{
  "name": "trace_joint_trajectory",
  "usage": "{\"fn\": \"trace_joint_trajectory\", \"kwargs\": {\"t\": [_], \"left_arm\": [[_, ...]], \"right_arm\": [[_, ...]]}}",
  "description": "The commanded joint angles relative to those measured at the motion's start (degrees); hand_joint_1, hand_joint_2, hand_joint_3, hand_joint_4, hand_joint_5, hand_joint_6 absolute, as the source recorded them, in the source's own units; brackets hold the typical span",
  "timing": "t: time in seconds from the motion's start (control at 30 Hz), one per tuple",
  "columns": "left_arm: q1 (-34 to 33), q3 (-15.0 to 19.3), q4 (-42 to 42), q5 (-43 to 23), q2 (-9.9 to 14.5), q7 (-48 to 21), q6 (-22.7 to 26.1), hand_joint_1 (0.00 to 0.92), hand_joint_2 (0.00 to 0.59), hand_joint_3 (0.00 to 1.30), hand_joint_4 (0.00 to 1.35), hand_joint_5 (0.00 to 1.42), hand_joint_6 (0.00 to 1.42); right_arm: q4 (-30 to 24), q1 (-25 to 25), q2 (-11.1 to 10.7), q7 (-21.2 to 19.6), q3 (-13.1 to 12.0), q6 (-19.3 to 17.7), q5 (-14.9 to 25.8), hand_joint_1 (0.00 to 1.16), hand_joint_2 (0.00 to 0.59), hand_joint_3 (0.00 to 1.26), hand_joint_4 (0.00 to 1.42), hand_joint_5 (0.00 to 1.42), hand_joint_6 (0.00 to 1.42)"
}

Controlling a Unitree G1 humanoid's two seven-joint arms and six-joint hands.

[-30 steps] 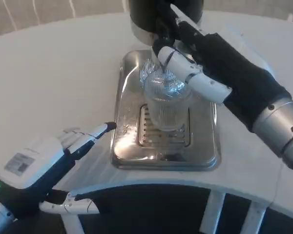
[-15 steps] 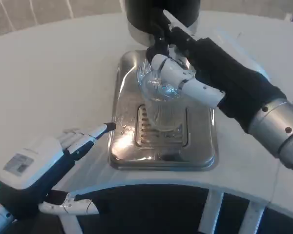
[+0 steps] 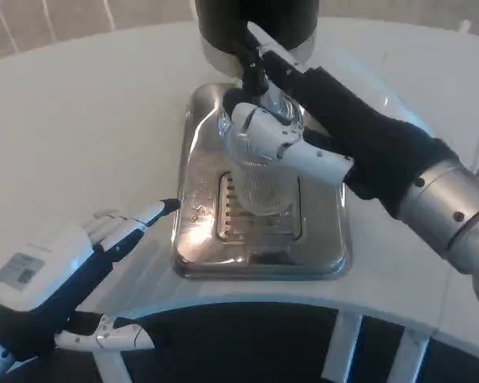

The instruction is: Grasp the cup under the faucet to collect the drink, then remove the cup.

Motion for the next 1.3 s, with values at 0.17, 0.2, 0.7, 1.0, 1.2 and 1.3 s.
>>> {"fn": "trace_joint_trajectory", "kwargs": {"t": [0.17,0.2,0.7,1.0,1.2,1.3], "left_arm": [[1.7,1.0,-1.2,-1.0,0.9,-1.5,0.5,0.056,0.076,0.11,0.08,0.15,0.2],[1.7,1.0,-1.3,-1.1,0.8,-1.6,0.6,0.055,0.076,0.11,0.08,0.15,0.2],[0.7,2.1,-4.2,-14.5,-4.7,-10.5,9.7,0.128,0.025,0.0,0.0,0.18,0.22],[-2.0,2.6,-7.6,-17.7,-10.5,-13.8,18.4,0.234,0.022,0.0,0.0,0.22,0.28],[-5.6,1.5,-5.0,-16.1,-13.6,-12.9,19.1,0.284,0.02,0.0,0.0,0.24,0.3],[-7.0,1.3,-3.7,-15.3,-14.9,-12.5,18.8,0.302,0.025,0.0,0.0,0.25,0.3]], "right_arm": [[-0.3,-1.8,-2.9,3.9,6.0,-6.0,-2.7,0.11,0.499,0.0,0.0,0.0,0.0],[-0.3,-1.9,-3.4,4.1,6.5,-6.7,-3.4,0.11,0.499,0.0,0.0,0.0,0.0],[-1.0,1.0,-4.6,5.5,5.1,-9.8,-5.5,0.1,0.5,0.0,0.0,0.0,0.0],[-0.1,1.3,-4.2,5.7,5.1,-10.2,-6.1,0.1,0.501,0.0,0.0,0.0,0.0],[0.3,1.2,-3.7,5.6,5.4,-9.8,-6.8,0.11,0.501,0.0,0.0,0.0,0.0],[0.4,1.2,-3.5,5.7,5.5,-9.7,-7.0,0.11,0.501,0.0,0.0,0.0,0.0]]}}
